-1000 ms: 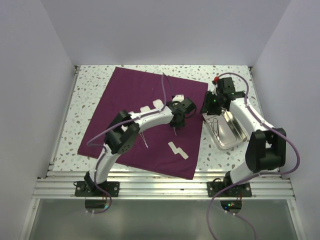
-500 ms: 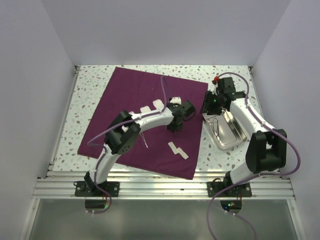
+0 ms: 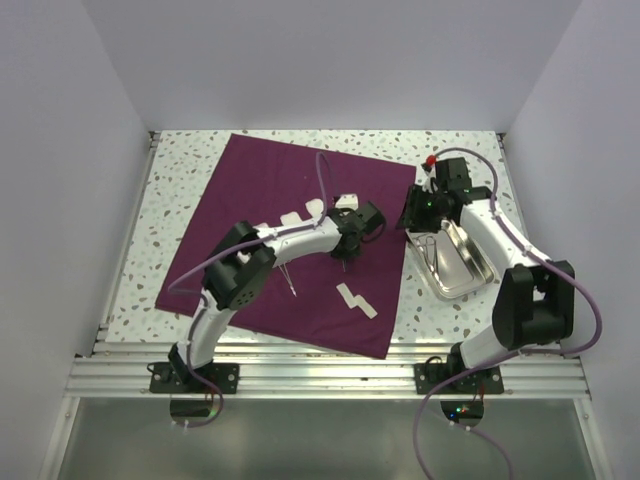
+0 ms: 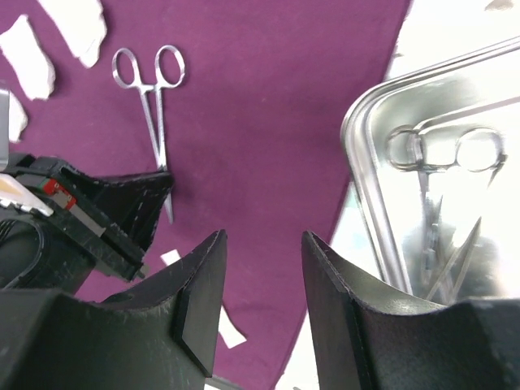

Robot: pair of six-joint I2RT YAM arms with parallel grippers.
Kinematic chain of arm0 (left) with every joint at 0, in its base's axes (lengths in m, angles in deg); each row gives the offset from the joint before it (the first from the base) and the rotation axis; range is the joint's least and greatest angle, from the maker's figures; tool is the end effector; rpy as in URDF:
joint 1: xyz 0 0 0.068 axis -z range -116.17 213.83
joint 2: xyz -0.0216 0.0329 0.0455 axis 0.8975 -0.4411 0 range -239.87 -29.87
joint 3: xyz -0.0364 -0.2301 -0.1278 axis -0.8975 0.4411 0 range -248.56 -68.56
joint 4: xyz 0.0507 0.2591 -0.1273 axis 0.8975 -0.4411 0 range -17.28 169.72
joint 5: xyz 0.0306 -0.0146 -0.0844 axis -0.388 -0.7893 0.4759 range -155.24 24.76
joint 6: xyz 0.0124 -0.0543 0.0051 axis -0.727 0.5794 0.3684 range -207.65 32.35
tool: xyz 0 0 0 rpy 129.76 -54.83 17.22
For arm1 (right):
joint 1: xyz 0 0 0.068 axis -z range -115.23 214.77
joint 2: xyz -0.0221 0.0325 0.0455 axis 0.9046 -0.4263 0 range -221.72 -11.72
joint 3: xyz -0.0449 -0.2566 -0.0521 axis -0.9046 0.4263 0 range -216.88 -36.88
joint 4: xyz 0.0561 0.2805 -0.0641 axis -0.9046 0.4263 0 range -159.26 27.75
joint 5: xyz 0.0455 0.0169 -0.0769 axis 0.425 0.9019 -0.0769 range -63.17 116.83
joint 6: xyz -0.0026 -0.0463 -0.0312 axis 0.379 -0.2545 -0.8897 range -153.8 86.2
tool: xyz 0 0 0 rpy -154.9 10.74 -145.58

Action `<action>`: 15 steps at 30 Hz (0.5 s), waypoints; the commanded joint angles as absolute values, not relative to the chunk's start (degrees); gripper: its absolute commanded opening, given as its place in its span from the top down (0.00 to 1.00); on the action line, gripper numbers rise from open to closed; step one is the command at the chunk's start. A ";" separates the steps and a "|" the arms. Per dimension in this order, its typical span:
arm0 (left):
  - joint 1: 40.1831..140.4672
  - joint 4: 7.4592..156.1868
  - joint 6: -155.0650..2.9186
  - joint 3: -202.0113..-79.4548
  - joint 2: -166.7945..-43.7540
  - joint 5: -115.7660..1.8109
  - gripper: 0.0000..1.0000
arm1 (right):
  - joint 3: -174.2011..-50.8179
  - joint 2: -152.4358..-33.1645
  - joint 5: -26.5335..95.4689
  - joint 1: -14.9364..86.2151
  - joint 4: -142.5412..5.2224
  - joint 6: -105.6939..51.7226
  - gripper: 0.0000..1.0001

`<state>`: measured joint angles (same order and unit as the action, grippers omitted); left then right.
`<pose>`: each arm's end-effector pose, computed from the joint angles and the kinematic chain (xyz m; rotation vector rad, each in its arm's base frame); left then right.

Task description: Prepare the surgical pack

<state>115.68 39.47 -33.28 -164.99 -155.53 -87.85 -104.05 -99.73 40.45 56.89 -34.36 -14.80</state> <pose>0.3084 -0.3688 0.1356 -0.1520 2.6121 -0.0646 0.3510 0.0577 0.2348 0.1550 2.5697 0.4831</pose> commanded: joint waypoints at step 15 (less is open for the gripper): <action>114.54 51.76 -37.64 -149.44 -146.59 -77.90 1.00 | -100.68 -113.23 55.30 49.13 -55.44 -1.55 0.53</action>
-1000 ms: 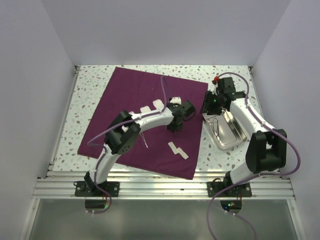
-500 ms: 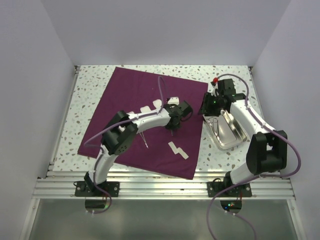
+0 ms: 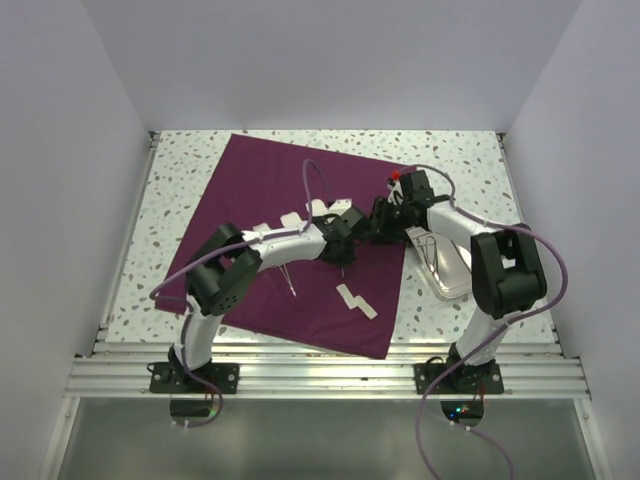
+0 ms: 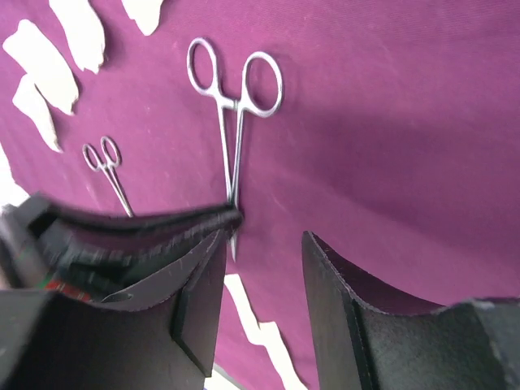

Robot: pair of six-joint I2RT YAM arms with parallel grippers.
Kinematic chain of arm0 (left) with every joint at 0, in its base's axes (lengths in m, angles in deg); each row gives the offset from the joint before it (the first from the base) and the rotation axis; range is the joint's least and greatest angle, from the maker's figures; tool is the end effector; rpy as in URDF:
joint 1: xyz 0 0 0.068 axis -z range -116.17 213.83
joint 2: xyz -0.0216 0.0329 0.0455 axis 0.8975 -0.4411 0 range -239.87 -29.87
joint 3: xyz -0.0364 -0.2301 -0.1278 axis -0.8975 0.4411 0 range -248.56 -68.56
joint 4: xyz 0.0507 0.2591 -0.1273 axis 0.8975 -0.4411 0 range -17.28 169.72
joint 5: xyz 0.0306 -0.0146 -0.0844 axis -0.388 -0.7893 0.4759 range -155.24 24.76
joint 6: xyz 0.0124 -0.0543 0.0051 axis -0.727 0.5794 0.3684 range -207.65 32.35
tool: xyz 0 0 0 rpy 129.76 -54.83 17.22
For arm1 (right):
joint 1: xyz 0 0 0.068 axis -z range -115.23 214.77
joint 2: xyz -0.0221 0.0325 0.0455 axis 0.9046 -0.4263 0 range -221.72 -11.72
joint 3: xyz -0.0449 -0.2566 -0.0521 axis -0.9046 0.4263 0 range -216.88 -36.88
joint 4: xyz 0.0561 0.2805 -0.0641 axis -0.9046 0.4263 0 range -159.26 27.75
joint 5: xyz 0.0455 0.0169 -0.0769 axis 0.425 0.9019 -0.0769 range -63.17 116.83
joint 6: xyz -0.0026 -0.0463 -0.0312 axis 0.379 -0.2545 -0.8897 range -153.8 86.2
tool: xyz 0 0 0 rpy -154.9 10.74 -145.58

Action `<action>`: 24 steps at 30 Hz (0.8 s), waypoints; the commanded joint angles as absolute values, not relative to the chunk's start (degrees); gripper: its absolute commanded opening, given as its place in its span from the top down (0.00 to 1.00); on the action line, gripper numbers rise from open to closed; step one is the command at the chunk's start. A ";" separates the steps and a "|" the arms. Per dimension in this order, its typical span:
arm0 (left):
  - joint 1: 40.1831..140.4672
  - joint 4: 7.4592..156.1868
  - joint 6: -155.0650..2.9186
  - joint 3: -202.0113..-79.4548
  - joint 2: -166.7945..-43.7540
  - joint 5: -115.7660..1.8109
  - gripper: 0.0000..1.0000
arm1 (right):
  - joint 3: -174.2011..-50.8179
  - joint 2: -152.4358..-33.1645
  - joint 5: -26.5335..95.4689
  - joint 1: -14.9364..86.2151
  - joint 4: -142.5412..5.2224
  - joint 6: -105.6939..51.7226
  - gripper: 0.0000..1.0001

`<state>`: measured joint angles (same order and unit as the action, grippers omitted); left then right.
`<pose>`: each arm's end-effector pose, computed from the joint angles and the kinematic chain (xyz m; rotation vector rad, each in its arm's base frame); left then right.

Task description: Prepare the surgical pack

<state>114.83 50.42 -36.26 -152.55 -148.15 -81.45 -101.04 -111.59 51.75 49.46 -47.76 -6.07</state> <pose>0.2946 -0.3469 0.1326 -0.0966 2.6256 -0.2456 0.3663 0.1171 0.1609 0.1151 2.6493 0.8296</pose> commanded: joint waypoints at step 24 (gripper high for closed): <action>113.92 57.66 -37.82 -143.54 -143.69 -75.52 1.00 | -101.65 -124.39 56.80 43.06 -64.95 4.61 0.62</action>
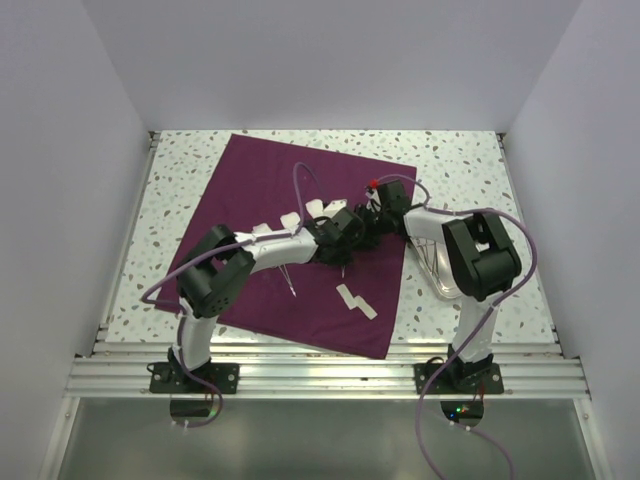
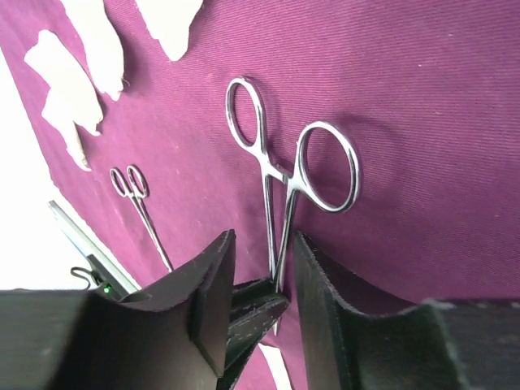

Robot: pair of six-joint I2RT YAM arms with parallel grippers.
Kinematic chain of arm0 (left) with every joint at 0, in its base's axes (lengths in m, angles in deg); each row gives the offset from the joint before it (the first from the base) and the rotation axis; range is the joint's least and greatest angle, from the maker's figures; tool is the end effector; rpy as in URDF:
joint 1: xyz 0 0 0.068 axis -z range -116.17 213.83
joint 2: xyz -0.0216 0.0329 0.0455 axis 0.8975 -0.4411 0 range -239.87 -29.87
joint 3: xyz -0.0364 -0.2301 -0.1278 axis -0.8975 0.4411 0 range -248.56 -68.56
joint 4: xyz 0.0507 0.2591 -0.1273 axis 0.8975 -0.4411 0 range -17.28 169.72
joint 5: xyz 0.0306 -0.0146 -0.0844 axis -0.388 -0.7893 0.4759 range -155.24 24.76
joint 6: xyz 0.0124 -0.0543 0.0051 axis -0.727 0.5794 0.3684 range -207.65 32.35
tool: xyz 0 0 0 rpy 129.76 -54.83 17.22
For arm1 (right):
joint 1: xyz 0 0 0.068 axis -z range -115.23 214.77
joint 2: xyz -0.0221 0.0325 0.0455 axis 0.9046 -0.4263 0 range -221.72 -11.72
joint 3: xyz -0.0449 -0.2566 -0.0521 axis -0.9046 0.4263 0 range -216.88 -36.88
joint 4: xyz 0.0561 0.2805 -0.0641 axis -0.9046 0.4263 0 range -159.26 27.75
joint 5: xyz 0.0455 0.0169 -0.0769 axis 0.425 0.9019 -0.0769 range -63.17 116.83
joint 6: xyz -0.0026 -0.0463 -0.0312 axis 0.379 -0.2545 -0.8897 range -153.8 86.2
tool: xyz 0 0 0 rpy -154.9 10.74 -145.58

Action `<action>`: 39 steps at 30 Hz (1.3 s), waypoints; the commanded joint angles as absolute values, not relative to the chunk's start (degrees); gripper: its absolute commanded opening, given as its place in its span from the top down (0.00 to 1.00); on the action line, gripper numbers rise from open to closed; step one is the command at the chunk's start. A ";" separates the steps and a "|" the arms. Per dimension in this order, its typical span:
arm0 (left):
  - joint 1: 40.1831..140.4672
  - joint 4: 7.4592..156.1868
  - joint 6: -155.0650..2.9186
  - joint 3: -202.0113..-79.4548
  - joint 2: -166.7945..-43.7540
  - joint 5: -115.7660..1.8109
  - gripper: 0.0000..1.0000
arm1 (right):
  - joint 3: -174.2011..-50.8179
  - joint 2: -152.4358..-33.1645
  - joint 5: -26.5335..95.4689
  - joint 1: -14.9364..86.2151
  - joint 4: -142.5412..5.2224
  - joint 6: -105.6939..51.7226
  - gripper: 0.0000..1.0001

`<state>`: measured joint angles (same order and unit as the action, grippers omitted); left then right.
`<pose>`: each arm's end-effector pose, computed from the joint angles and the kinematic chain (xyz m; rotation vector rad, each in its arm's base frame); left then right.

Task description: Prepare the surgical pack

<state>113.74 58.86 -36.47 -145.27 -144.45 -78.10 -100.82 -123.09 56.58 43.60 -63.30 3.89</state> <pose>0.2908 -0.3323 0.1278 -0.1108 2.5997 -0.3755 0.3757 0.1660 0.1017 0.1498 2.6500 1.0415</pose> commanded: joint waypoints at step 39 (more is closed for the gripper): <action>102.32 49.05 -35.27 -122.35 -114.50 -75.34 0.66 | -113.26 -100.21 21.72 62.39 -15.19 -25.80 1.00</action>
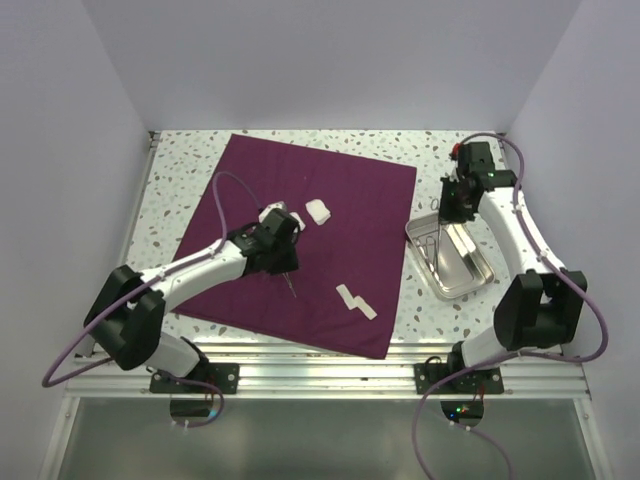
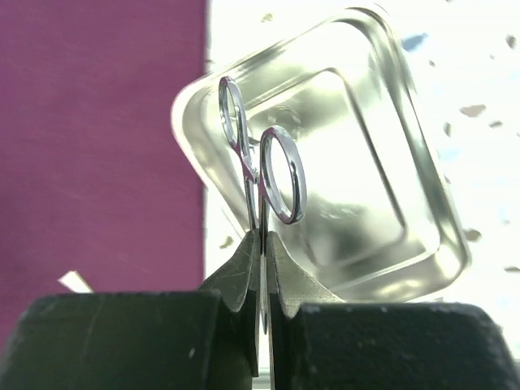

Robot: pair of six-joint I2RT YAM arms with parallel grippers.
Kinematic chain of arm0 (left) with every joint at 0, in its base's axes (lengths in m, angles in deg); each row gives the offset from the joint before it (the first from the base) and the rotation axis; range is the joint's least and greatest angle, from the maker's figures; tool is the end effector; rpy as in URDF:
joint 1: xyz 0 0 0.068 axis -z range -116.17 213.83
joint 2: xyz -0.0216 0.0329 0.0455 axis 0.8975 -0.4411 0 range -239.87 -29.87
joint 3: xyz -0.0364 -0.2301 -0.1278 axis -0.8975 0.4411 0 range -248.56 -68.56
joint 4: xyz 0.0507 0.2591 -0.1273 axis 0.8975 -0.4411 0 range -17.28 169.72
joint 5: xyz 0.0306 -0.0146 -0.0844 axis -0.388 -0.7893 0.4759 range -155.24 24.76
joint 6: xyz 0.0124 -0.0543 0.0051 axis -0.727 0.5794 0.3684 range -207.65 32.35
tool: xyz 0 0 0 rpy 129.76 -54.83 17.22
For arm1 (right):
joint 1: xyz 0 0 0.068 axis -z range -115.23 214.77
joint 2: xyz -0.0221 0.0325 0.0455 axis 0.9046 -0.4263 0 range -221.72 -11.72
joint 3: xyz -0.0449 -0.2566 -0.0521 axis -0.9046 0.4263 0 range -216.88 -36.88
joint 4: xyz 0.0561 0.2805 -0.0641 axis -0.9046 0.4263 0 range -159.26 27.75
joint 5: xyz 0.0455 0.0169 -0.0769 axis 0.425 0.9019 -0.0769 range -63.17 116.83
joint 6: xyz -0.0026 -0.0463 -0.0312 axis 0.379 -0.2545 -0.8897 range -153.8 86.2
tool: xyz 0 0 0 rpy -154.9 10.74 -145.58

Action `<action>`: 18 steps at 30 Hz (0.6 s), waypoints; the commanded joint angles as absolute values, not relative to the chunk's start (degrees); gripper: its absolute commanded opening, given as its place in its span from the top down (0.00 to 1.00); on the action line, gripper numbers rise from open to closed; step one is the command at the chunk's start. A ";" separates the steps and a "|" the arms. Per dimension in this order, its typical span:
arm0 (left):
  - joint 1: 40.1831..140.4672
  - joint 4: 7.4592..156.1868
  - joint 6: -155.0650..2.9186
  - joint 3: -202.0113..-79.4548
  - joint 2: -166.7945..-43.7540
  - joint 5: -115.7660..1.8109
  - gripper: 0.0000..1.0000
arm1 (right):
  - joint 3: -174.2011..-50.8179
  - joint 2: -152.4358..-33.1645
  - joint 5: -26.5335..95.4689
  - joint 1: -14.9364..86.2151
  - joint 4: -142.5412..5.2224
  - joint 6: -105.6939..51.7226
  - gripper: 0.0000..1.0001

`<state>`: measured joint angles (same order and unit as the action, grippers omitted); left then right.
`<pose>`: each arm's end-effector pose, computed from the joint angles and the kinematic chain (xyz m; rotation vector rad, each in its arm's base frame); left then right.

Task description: Prepare the surgical pack

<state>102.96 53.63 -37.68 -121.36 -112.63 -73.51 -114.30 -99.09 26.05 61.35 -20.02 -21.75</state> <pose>0.2529 -0.1988 0.1879 -0.3014 2.5724 -0.4209 0.3501 0.0203 0.2842 0.2009 2.5980 0.0790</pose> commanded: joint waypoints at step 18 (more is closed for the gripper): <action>102.23 45.01 -30.26 -121.82 -115.46 -81.23 0.45 | -112.64 -115.52 26.65 64.41 -19.06 -27.12 1.00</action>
<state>102.46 48.39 -32.48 -119.30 -113.68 -77.34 -113.17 -115.29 25.37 64.03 -18.16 -26.34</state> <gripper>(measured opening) 0.547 0.028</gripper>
